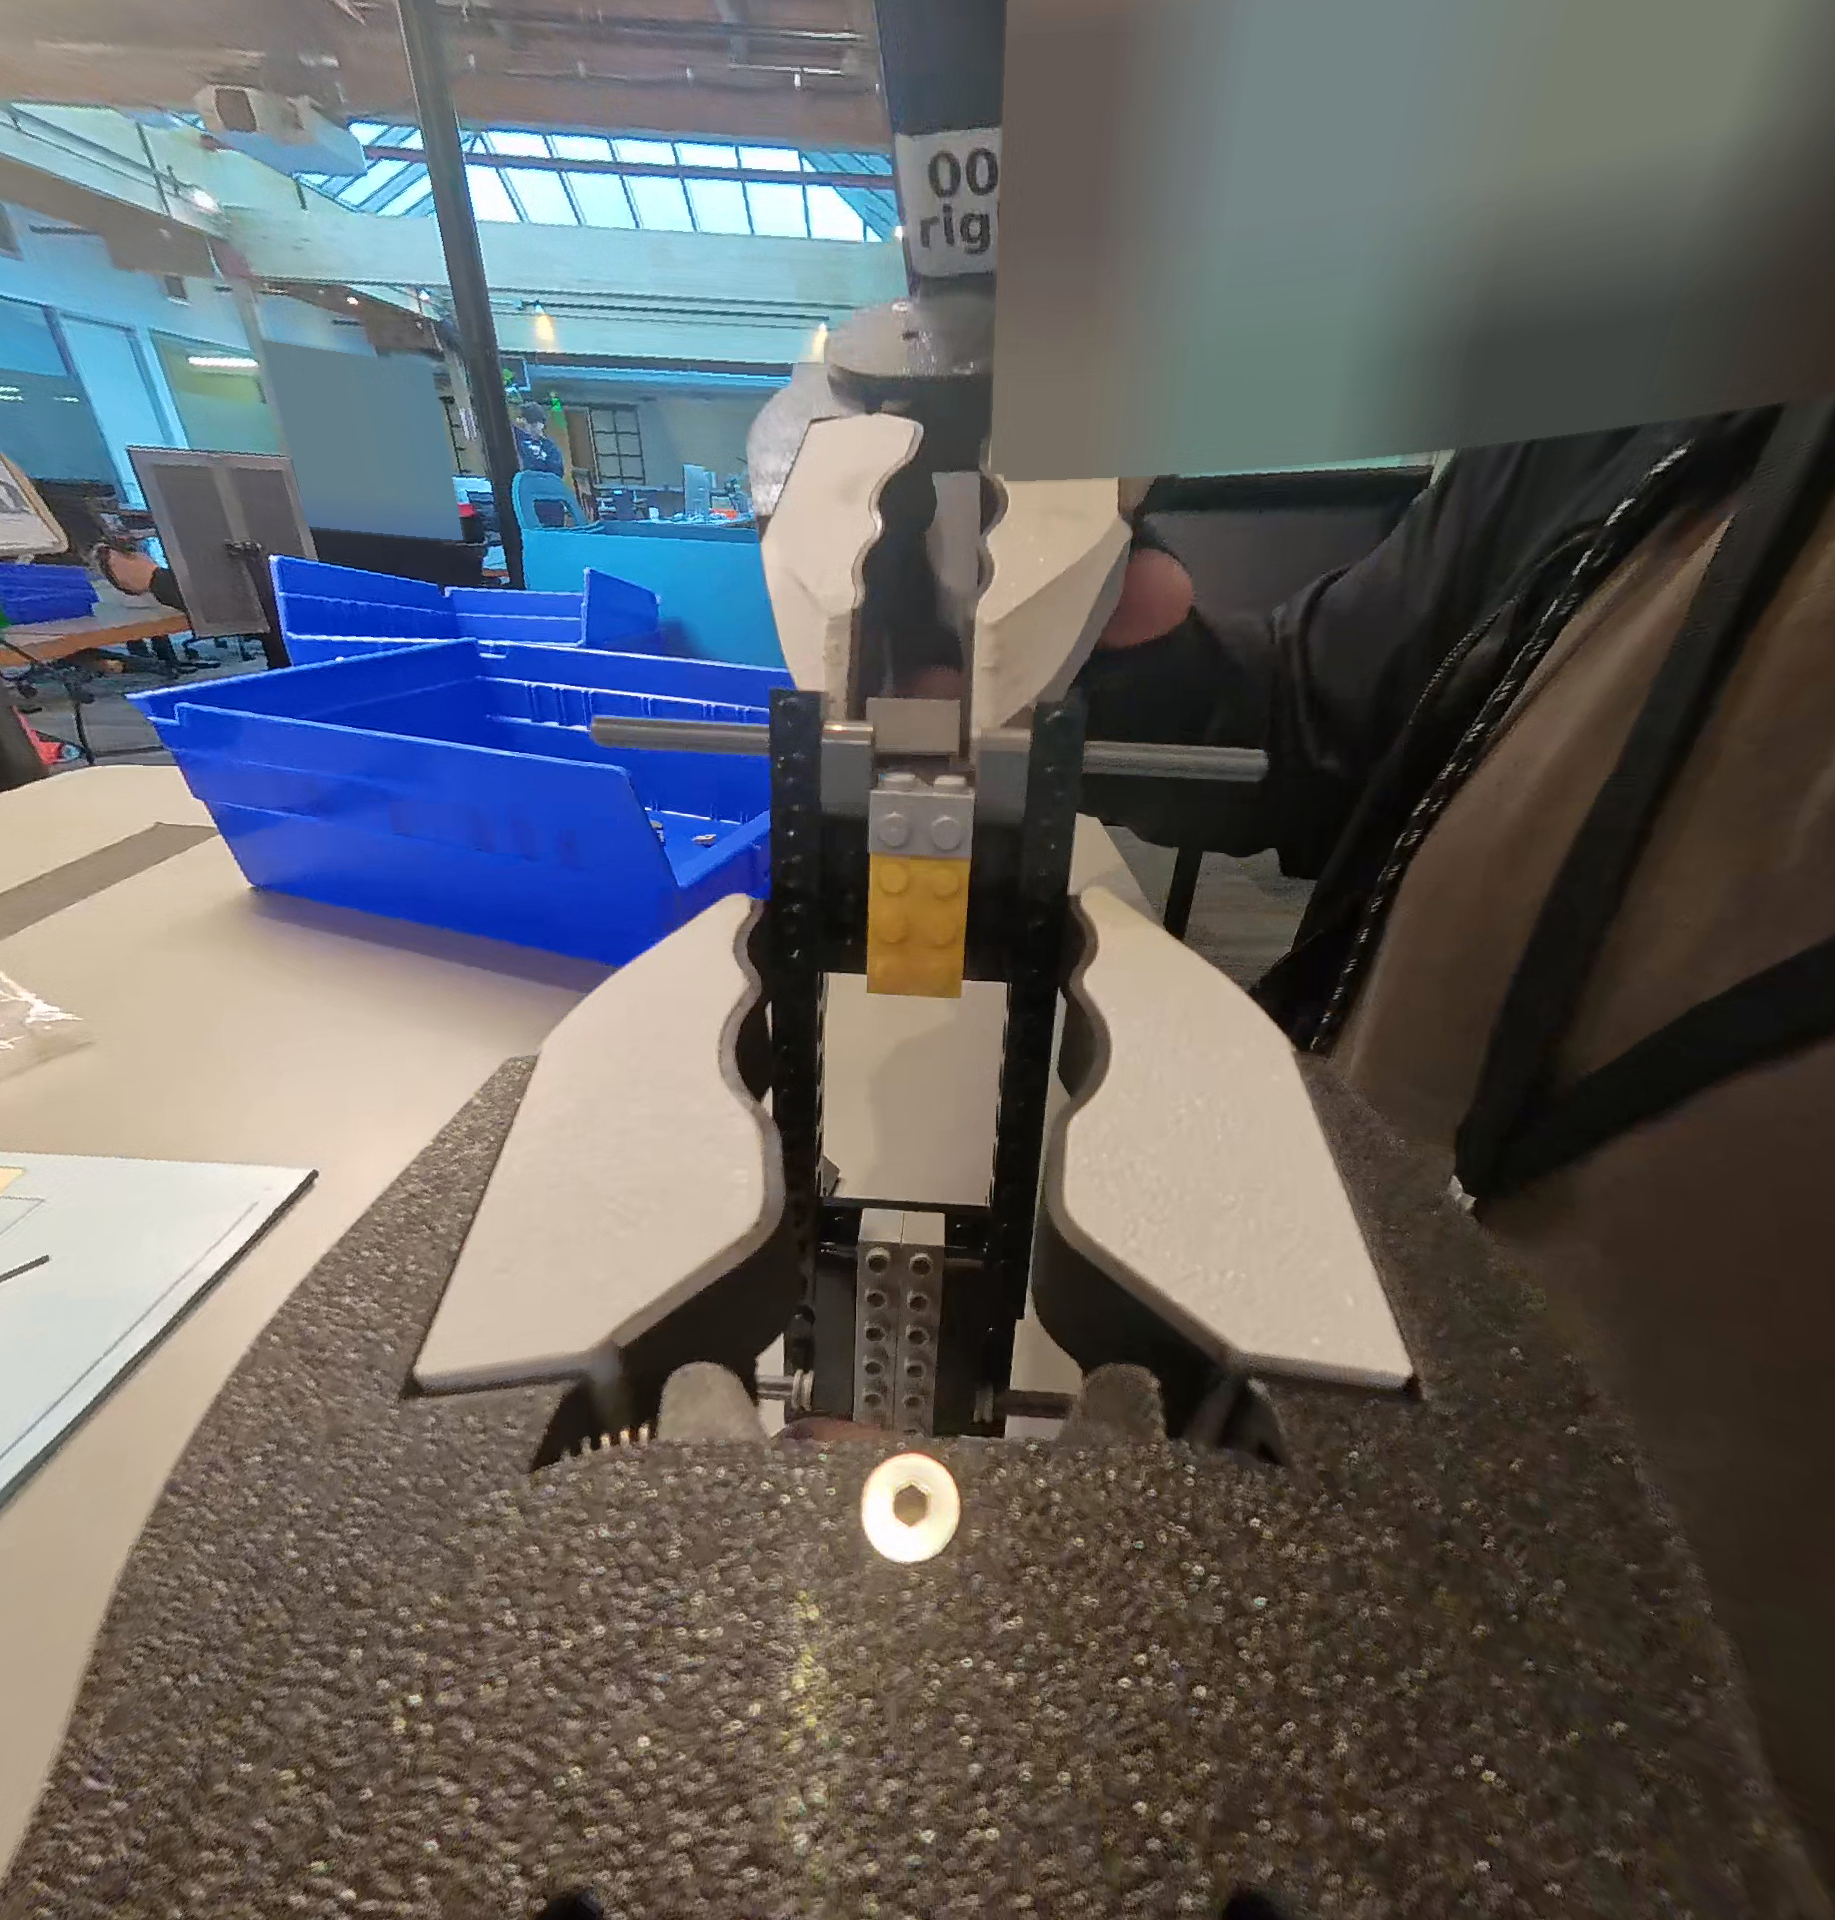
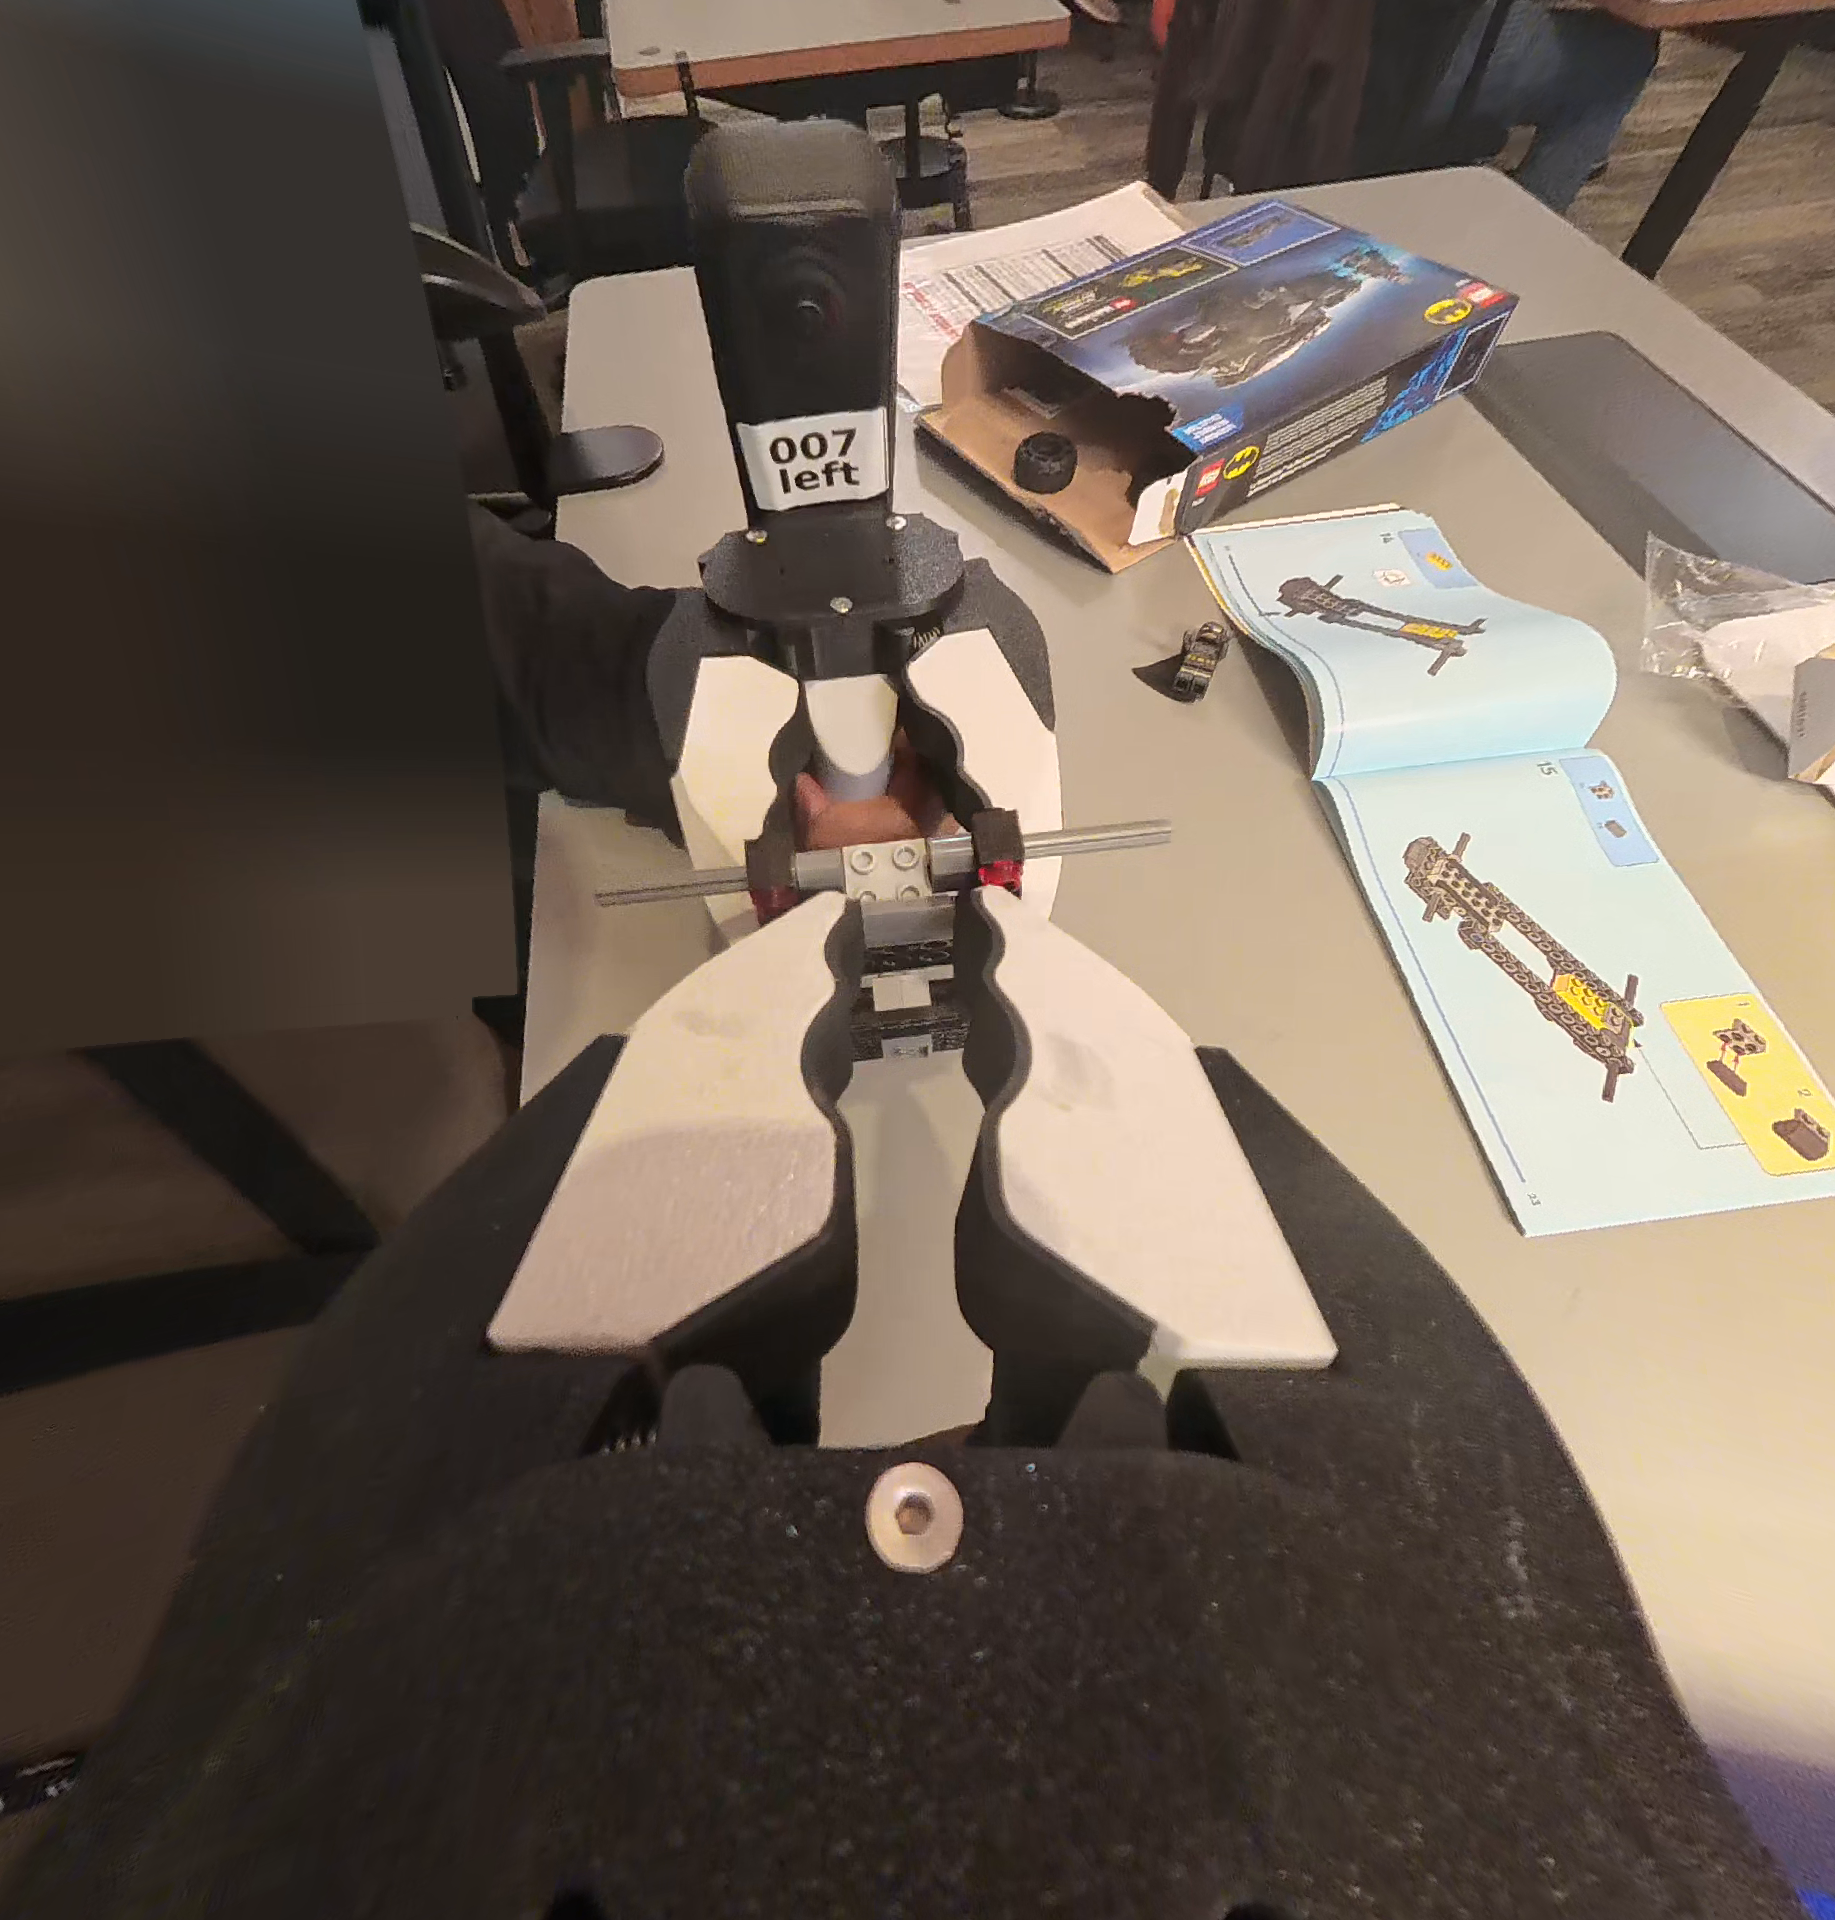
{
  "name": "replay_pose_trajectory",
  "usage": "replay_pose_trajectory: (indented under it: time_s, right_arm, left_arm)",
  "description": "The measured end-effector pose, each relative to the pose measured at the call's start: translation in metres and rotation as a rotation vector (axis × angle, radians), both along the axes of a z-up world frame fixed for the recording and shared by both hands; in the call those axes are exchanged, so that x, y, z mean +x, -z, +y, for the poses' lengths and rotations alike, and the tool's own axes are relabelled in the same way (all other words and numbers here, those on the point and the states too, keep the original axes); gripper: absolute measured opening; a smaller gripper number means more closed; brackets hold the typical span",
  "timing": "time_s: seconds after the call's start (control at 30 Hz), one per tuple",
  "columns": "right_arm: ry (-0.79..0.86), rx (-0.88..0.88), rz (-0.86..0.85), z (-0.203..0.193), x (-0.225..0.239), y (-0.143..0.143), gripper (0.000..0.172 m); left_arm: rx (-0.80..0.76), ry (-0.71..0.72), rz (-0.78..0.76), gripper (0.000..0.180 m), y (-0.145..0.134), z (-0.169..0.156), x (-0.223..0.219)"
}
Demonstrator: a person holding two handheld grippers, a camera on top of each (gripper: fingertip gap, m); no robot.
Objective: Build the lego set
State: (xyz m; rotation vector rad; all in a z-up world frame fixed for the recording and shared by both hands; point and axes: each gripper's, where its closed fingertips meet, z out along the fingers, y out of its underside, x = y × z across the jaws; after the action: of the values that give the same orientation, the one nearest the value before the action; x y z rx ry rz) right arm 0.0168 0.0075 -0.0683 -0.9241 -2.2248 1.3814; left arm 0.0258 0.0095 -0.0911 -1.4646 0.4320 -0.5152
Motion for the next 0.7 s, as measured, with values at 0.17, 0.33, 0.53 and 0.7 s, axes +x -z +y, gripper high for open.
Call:
replay_pose_trajectory:
  time_s: [0.17,0.33,0.53,0.7]
  right_arm:
    - [-0.015,-0.047,-0.051,-0.004,-0.001,0.0,0.016]
    - [0.015,-0.059,-0.04,-0.004,-0.004,0.004,0.016]
    - [0.048,0.034,0.002,0.01,-0.005,0.016,0.016]
    - [0.075,0.154,-0.028,0.028,-0.002,0.038,0.017]
  left_arm:
    - [0.007,0.014,-0.038,0.053,-0.002,-0.001,0.0]
    - [-0.01,0.008,-0.049,0.053,0.001,0.0,-0.002]
    - [-0.13,-0.085,0.114,0.053,0.017,0.007,-0.015]
    - [-0.423,-0.149,0.319,0.053,0.046,0.005,-0.037]
